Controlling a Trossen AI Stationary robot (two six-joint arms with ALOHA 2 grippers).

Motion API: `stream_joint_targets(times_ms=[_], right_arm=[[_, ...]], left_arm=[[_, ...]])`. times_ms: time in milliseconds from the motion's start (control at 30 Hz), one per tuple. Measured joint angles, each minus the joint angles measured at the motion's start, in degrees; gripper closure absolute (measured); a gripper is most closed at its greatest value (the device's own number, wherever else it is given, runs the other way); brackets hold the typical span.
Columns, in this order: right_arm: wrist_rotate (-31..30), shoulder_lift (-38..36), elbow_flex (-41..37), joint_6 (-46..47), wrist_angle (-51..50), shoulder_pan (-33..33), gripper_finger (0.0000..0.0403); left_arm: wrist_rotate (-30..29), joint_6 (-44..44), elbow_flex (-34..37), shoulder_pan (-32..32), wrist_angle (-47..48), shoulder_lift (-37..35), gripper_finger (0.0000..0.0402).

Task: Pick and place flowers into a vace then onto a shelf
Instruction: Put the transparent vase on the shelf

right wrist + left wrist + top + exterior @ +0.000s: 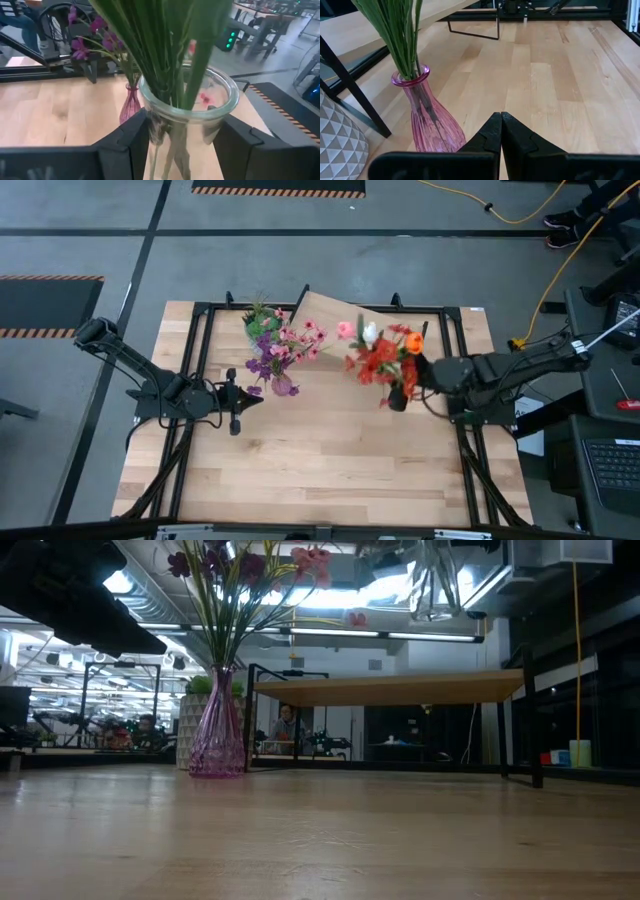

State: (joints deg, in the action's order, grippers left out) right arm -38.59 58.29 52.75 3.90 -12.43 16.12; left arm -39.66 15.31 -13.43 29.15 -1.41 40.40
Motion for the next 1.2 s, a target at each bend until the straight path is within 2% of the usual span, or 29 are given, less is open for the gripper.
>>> stream_joint_targets(times_ms=[300, 633, 767, 933, 1200], right_arm=[[7.5, -4.4, -0.7, -4.3, -1.5, -9.6, 0.0231], [18.4, -9.0, -7.9, -8.3, 2.7, -17.6, 0.0231], [19.4, -12.5, -11.5, -8.5, 5.6, -19.9, 0.0231], [20.0, -15.9, -14.0, -8.4, 4.3, -22.6, 0.0231], [23.6, -16.5, -16.1, -5.8, 3.9, -28.0, 0.0231]], left_arm=[[-1.8, 0.0, 0.0, 0.0, 0.0, 0.0, 0.0398], [-1.8, -0.5, 0.0, 0.0, 0.0, 0.0, 0.0399], [-1.8, -0.5, 0.0, 0.0, 0.0, 0.0, 0.0399], [-2.1, -0.5, 0.0, 0.0, 0.0, 0.0, 0.04], [-4.0, -0.5, 0.0, 0.0, 0.0, 0.0, 0.0399]])
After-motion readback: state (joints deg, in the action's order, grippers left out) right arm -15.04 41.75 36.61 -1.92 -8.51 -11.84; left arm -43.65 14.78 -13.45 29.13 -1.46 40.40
